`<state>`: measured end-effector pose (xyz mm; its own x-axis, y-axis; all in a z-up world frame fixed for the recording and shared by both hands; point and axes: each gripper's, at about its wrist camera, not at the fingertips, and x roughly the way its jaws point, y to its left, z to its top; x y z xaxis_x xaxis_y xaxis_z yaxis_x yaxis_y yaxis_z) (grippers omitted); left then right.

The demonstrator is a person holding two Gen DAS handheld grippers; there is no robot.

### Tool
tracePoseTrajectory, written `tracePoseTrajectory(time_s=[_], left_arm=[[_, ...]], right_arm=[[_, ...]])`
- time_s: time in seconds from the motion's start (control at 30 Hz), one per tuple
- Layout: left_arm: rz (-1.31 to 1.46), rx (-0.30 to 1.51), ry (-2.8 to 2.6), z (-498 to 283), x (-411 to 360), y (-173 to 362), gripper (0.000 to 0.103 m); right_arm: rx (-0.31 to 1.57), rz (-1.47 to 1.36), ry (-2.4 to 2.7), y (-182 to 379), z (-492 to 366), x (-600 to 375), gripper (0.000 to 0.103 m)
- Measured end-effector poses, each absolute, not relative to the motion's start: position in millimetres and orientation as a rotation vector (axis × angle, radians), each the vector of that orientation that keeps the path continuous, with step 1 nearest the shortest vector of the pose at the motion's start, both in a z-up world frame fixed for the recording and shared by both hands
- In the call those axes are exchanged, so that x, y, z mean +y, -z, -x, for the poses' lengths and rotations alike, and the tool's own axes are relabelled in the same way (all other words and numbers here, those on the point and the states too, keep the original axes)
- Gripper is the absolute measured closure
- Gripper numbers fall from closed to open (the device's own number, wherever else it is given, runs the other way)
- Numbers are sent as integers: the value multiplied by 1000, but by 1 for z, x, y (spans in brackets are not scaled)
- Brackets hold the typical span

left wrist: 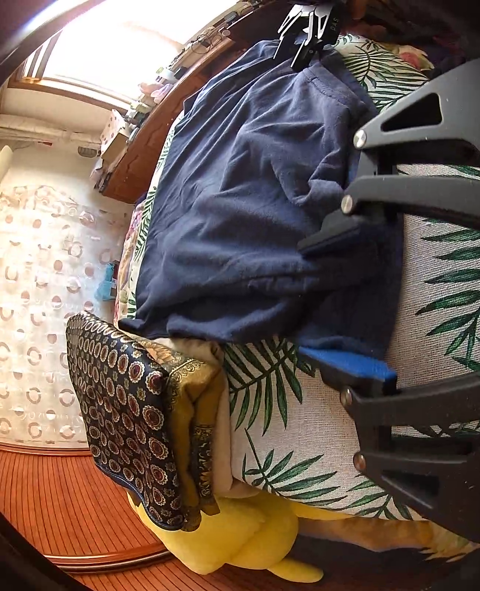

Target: Fold small clothes

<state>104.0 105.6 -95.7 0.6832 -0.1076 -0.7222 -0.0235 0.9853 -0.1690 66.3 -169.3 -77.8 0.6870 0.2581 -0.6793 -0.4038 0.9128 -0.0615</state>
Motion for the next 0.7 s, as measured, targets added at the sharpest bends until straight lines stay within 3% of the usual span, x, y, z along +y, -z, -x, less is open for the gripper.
tracePoseTrajectory(time_s=[0.03, 0.1, 0.2, 0.7], left_arm=[[171, 819, 54, -103, 105, 96, 61], [174, 824, 75, -104, 104, 96, 78], [158, 816, 89, -100, 96, 93, 91], [162, 610, 289, -105, 38, 2, 93]], right_arm=[[724, 216, -374, 77, -67, -168, 25], [723, 217, -376, 76, -68, -166, 25], [721, 216, -378, 76, -67, -168, 24], [701, 195, -403, 62, -53, -209, 24]])
